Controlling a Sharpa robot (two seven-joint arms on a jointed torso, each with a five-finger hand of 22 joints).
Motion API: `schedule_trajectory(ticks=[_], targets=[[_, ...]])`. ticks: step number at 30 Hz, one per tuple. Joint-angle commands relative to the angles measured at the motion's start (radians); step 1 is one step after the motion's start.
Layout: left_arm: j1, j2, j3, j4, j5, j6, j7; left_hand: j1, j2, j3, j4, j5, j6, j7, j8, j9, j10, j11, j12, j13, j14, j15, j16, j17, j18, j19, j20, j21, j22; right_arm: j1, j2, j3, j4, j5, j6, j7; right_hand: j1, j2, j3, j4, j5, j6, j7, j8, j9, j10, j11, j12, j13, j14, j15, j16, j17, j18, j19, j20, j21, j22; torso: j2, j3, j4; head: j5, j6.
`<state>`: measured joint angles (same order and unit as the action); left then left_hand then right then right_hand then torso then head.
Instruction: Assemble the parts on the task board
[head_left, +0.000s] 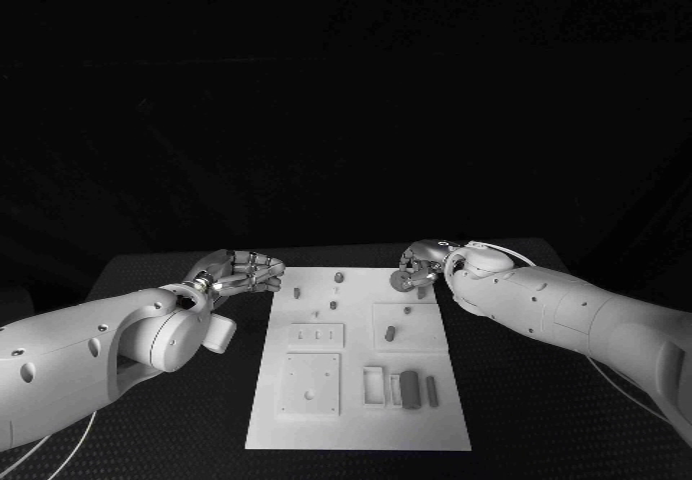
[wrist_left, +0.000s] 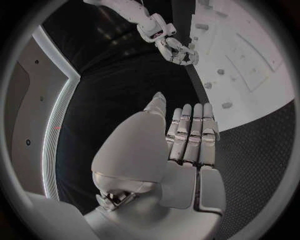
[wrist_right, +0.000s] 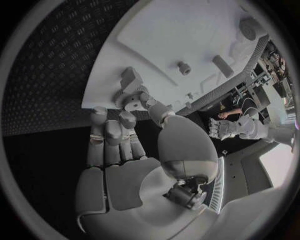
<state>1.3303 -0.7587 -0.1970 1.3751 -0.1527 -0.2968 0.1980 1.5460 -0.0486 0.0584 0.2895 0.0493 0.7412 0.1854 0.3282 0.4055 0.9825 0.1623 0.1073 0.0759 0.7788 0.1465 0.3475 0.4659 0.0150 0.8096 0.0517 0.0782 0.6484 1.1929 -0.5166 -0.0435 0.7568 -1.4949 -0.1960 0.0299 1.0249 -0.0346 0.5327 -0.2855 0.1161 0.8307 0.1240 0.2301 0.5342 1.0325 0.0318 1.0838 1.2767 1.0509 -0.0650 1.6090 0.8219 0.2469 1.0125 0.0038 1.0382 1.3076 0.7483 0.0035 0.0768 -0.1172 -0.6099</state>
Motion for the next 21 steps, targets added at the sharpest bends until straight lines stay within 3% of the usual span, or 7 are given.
schedule_trajectory(ticks=[1, 12, 21], targets=[[0.001, 0.0, 0.001, 0.002, 0.004, 0.017, 0.006, -0.009, -0.002, 0.006, 0.001, 0.001, 0.002, 0.0, -0.004, -0.001, 0.01, 0.0, -0.005, -0.002, -0.001, 0.006, -0.005, 0.001, -0.007, 0.003, 0.001, -0.006, -0.001, -0.017, 0.002, -0.01, -0.003, -0.004, 0.089, -0.002, -0.004, 0.008, -0.006, -0.002, 0.001, 0.035, 0.021, 0.0, -0.003, -0.009, 0.003, 0.006, -0.002, 0.0, -0.003, 0.006, 0.001, 0.015, -0.005, 0.0, 0.005, 0.019, 0.002, 0.0001, 0.0001, 0.001, -0.003], [0.001, 0.002, 0.001, 0.001, 0.004, 0.018, 0.006, -0.009, -0.003, 0.006, 0.001, 0.001, 0.002, 0.0, -0.005, -0.001, 0.009, 0.0, -0.006, -0.002, -0.002, 0.006, -0.005, 0.002, -0.007, 0.003, 0.001, -0.006, -0.001, -0.018, -0.001, -0.02, -0.005, -0.021, 0.102, -0.002, 0.018, 0.025, -0.007, -0.006, 0.002, 0.063, 0.025, 0.013, -0.007, -0.011, 0.007, 0.018, -0.012, 0.001, 0.001, 0.008, 0.003, 0.015, -0.009, -0.001, 0.01, 0.02, 0.0, 0.0004, -0.0005, 0.004, -0.007], [0.001, -0.003, 0.001, 0.006, 0.004, 0.015, 0.006, -0.01, -0.003, 0.006, 0.001, 0.001, 0.002, 0.0, -0.005, -0.001, 0.01, 0.0, -0.006, -0.002, -0.001, 0.006, -0.006, 0.002, -0.007, 0.003, 0.001, -0.006, -0.001, -0.013, -0.01, -0.019, 0.024, -0.062, 0.022, -0.022, 0.032, 0.044, -0.017, -0.007, 0.002, 0.098, 0.017, 0.028, -0.008, -0.009, 0.0, 0.03, -0.023, 0.006, -0.004, 0.011, 0.004, 0.015, -0.009, -0.001, 0.018, 0.019, 0.001, 0.0006, -0.0014, 0.004, -0.003]])
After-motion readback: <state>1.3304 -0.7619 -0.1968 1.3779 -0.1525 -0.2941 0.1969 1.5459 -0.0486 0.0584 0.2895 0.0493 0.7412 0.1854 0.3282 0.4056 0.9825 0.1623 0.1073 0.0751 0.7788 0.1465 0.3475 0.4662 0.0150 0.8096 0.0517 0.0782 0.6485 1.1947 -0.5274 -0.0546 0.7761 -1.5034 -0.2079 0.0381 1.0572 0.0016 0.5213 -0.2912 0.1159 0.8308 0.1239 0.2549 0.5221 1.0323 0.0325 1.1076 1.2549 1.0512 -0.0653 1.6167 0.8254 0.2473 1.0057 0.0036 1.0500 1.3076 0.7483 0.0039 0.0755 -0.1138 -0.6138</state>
